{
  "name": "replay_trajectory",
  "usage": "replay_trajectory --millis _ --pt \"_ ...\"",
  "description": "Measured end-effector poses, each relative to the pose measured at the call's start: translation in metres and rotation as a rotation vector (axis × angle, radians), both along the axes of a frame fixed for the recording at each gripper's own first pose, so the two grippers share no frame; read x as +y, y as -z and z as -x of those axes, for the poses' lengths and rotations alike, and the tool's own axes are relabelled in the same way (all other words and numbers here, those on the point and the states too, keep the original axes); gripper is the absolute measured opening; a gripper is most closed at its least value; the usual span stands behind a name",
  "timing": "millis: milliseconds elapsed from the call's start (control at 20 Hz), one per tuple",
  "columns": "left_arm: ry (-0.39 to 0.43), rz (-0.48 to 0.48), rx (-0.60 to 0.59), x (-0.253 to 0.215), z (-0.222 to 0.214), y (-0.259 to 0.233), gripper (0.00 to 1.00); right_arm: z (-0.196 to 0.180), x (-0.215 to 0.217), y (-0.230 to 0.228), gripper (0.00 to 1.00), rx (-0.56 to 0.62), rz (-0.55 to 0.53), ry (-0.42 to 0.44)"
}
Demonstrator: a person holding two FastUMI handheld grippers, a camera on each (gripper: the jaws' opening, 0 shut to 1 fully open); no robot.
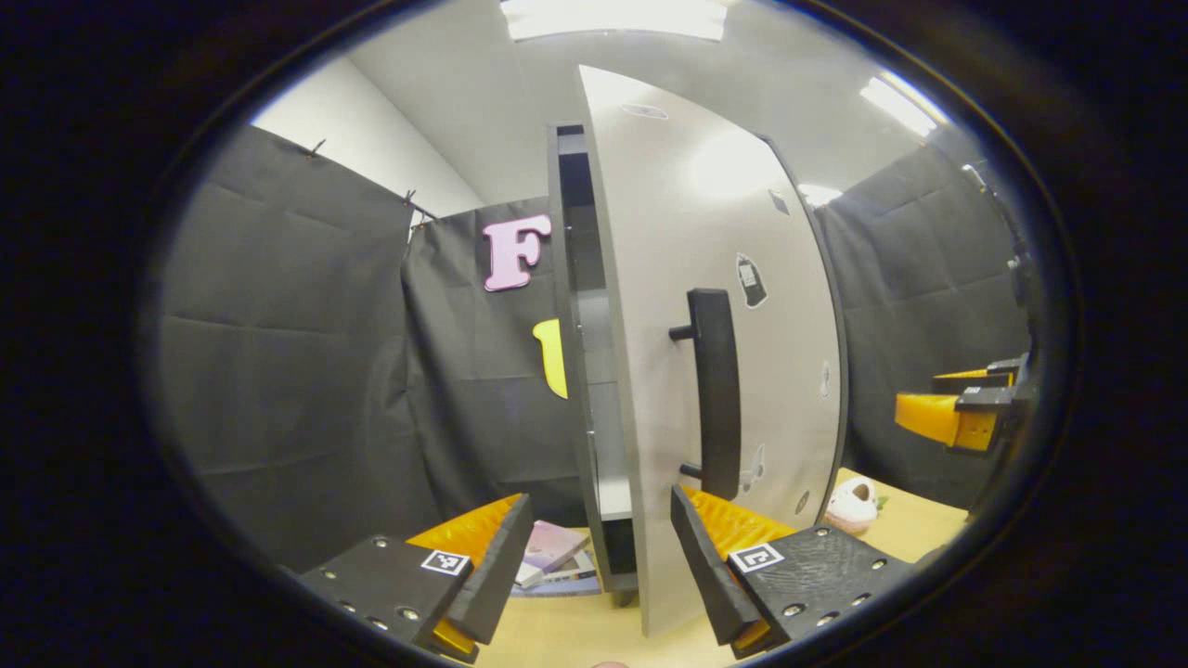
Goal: Open the cabinet door with the right hand, grasp the bottle in the cabinet with the left hand and place it on the coaster, then close the cabinet door with the right hand.
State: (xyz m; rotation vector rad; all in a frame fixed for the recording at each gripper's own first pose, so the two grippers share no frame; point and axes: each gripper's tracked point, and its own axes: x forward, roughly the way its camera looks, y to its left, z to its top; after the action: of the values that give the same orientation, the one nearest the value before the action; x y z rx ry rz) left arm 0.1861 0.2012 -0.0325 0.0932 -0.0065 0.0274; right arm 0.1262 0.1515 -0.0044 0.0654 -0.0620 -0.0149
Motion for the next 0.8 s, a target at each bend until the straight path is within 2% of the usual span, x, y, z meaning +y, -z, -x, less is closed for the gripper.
replay_trajectory --millis 150,200,250,350,400,450,500,550,800 --pt "0.01 0.02 0.004 -0.017 0.005 0.002 0.9 0.002 0.0 -0.003 0.92 -0.008 0.003 0.012" --pt "0.016 0.022 0.002 -0.022 0.006 0.004 0.85 0.003 -0.002 -0.005 0.93 -0.017 0.011 0.019" --pt "0.019 0.029 -0.006 -0.026 0.007 0.004 0.9 0.003 -0.001 -0.006 0.93 -0.019 0.017 0.02" --pt "0.015 0.034 -0.022 -0.029 0.005 0.0 0.9 0.005 0.001 -0.006 0.95 -0.011 0.017 0.013" --pt "0.013 0.035 -0.021 -0.029 0.004 0.001 0.85 0.006 0.001 -0.007 0.93 -0.008 0.015 0.008" --pt "0.006 0.034 -0.016 -0.029 0.002 0.001 0.89 0.008 0.002 -0.009 0.93 -0.007 0.011 0.004" --pt "0.002 0.037 -0.014 -0.031 0.002 0.002 0.85 0.01 0.003 -0.011 0.93 -0.006 0.01 0.001" --pt "0.004 0.046 -0.014 -0.033 0.001 0.002 0.89 0.012 0.003 -0.012 0.93 -0.006 0.011 0.003" --pt "0.029 0.05 -0.02 -0.051 0.001 0.0 0.9 0.02 0.007 -0.007 0.93 0.01 0.019 -0.003"
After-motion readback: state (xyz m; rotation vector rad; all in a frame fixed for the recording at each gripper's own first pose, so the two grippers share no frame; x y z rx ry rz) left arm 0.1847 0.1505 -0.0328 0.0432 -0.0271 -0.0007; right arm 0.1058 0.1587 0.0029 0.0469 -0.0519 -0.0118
